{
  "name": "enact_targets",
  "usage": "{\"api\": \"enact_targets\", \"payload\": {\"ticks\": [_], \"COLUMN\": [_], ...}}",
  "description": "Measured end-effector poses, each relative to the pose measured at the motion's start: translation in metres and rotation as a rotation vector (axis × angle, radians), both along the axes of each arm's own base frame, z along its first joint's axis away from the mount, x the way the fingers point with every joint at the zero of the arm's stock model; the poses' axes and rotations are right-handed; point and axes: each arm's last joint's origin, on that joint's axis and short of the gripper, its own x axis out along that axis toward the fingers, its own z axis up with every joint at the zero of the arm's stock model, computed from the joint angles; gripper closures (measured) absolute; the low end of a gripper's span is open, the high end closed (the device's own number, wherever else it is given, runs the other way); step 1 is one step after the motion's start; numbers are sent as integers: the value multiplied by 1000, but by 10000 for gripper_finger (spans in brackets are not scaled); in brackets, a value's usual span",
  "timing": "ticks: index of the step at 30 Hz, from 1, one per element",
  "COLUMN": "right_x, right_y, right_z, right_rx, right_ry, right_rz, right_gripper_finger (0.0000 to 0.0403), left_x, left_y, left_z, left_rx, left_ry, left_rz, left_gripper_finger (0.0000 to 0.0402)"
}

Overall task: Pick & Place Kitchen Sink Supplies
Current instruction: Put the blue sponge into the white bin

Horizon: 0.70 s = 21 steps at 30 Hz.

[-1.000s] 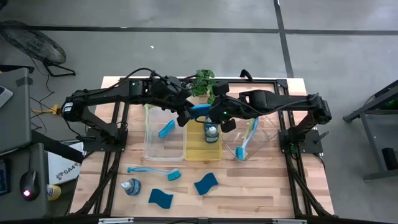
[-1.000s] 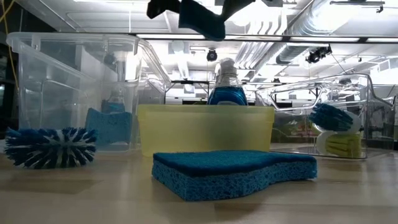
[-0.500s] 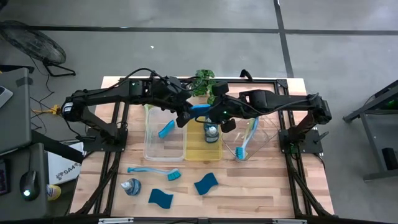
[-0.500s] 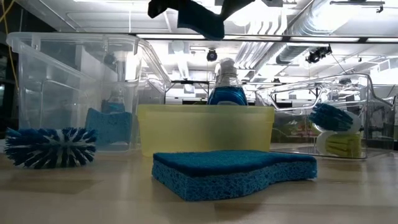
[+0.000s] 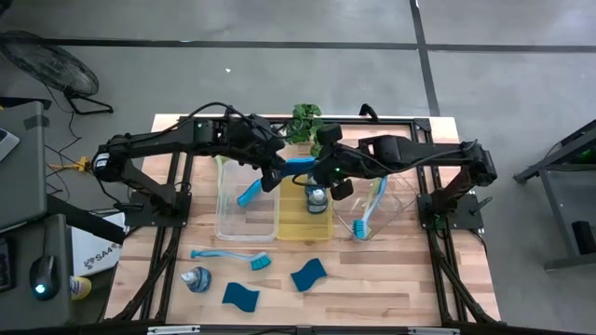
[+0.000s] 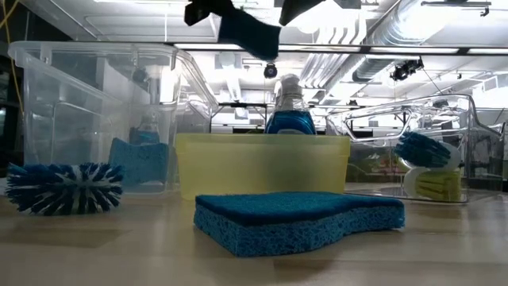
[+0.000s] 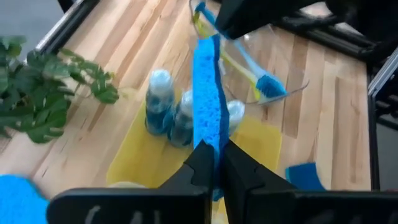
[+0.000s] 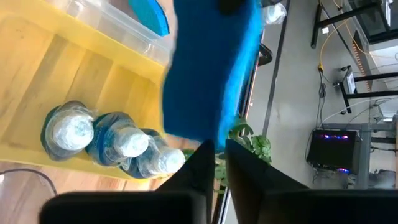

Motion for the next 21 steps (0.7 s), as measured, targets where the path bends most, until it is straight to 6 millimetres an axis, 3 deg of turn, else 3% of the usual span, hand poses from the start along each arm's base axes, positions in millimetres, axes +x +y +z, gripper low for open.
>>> {"api": "enact_targets", "payload": {"ticks": [6, 13, 21], "right_x": [0, -14, -44], "right_y": [1, -6, -17], "right_z": [0, 7, 23], "right_rx": [106, 208, 278], "right_ry": [-32, -77, -107], "right_rz": [-17, -159, -295], "right_gripper_finger": [293, 213, 187], "left_x": [-1, -9, -26], "left_y": [0, 1, -8], "left_z": [-1, -5, 1], "left_rx": [6, 21, 63], "left_ry": [9, 98, 121], "left_rz": [8, 71, 151], "left_gripper_finger": [397, 398, 398]}}
